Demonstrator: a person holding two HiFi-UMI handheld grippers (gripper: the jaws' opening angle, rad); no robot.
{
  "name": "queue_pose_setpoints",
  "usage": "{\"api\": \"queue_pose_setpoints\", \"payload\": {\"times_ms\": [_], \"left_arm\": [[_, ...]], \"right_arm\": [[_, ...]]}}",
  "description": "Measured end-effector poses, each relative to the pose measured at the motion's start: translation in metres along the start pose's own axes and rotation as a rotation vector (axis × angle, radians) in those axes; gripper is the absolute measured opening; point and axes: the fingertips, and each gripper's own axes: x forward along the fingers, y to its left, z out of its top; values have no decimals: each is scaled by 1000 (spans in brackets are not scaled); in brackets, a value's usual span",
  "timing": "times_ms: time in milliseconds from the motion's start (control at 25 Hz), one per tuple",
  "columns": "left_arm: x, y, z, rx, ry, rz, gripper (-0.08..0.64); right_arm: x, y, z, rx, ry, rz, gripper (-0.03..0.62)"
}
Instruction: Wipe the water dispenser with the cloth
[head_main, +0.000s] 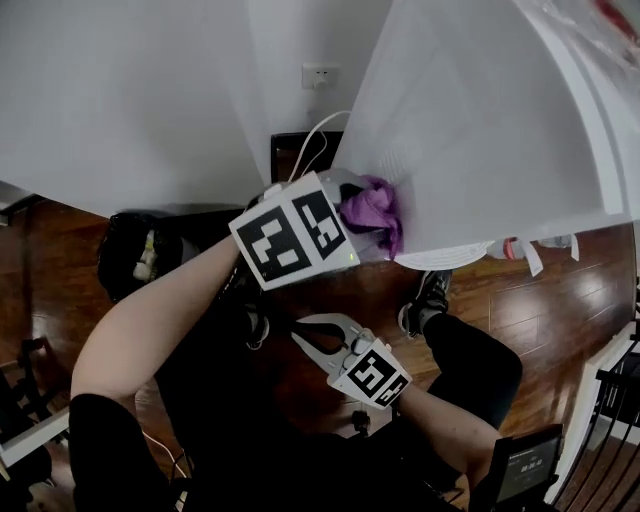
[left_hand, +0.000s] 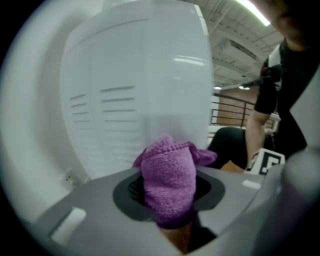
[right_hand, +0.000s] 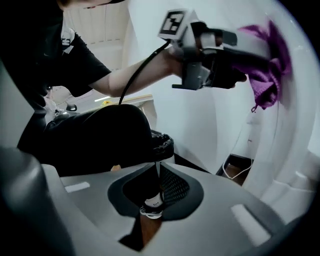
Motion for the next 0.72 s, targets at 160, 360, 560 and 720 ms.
{"api": "queue_pose_setpoints", "payload": {"times_ms": [160, 360, 560, 720], "left_arm": [[-3, 68, 5, -114, -19, 133, 161], [-6, 99, 8, -14, 9, 237, 163], [-21, 165, 2, -68, 5, 428, 163], [-13, 170, -7, -124, 13, 490, 159]], "right_arm": [[-5, 3, -14, -41, 50, 18, 29], [-18, -22, -25, 6, 70, -27, 29], [-4, -22, -12, 48, 44, -19, 29], [-4, 8, -11, -21, 54, 38, 29]]}}
